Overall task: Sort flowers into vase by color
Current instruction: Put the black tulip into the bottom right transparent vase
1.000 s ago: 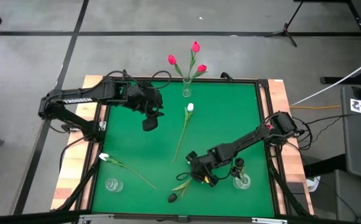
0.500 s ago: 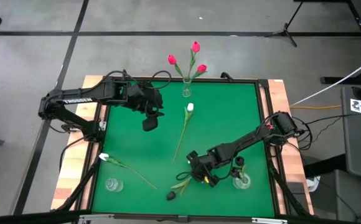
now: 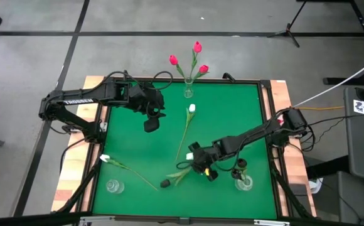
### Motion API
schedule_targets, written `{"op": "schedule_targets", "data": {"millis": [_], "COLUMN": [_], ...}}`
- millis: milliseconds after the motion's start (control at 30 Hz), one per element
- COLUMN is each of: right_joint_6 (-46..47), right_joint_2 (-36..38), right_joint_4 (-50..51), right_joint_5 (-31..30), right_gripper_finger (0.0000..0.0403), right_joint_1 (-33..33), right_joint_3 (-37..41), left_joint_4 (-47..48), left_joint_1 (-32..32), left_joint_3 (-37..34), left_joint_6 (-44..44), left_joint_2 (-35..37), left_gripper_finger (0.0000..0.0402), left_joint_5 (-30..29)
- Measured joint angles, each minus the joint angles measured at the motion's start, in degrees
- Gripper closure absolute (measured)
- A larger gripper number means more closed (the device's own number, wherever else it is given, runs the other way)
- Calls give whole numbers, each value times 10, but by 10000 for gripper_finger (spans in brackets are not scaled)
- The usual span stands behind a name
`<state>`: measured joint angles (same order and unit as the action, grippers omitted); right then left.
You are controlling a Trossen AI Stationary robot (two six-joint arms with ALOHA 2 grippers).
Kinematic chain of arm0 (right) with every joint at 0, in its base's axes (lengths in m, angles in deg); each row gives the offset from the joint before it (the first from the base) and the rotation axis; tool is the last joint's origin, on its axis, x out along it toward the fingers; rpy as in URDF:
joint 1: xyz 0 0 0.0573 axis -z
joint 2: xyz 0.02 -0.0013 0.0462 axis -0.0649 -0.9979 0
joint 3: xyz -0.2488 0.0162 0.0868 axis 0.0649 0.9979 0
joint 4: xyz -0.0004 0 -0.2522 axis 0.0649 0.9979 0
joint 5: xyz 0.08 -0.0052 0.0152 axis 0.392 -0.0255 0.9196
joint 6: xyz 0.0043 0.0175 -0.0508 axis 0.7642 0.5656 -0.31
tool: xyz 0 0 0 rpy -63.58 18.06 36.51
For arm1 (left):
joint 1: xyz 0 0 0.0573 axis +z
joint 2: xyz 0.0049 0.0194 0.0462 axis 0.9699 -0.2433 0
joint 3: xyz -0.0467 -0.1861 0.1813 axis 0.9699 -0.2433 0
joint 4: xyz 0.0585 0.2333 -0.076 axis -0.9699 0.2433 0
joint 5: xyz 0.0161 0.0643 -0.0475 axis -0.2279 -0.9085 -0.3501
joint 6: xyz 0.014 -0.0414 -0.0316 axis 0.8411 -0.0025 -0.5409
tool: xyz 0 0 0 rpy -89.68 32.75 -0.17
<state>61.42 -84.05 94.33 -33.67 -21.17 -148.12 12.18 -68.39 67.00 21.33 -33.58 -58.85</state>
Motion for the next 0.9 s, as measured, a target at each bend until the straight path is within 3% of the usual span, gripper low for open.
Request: {"op": "schedule_targets", "data": {"millis": [600, 900], "right_joint_6": [-1, -36], "right_joint_2": [195, 336], "right_joint_4": [-67, -37], "right_joint_5": [-16, -103], "right_gripper_finger": [402, 402], "right_joint_1": [62, 79], "right_joint_3": [-2, -2], "left_joint_4": [0, -2], "left_joint_1": [0, 0], "left_joint_3": [0, 0], "left_joint_6": [1, 14], "left_joint_2": [0, 0], "left_gripper_finger": [258, 258], "left_joint_5": [0, -1]}}
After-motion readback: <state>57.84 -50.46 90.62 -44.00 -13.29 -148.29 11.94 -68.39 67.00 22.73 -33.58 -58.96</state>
